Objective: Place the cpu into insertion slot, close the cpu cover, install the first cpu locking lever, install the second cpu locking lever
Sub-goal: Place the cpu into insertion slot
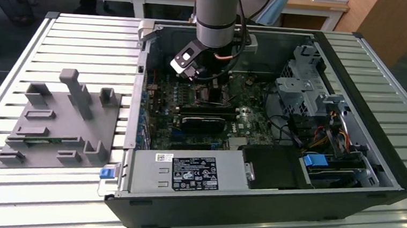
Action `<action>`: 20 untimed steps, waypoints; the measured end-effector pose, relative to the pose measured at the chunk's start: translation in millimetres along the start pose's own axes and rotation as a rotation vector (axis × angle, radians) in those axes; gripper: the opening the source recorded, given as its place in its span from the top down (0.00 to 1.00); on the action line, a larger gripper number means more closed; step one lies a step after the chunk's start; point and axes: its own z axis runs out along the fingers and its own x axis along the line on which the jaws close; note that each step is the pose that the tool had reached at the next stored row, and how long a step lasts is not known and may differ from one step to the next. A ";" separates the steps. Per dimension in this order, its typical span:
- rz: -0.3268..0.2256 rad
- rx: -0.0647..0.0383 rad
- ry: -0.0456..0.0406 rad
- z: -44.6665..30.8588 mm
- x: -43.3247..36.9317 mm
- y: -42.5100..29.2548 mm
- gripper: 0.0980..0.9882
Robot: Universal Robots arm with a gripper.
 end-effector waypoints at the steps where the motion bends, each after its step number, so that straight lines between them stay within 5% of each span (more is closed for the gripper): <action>1: 0.000 0.000 -0.0001 -0.1 -0.1 0.0 0.42; 13: 0.000 0.003 -0.0001 -12.3 -0.1 1.6 0.44; 20: 0.000 0.021 -0.0004 -15.7 -0.1 5.1 0.77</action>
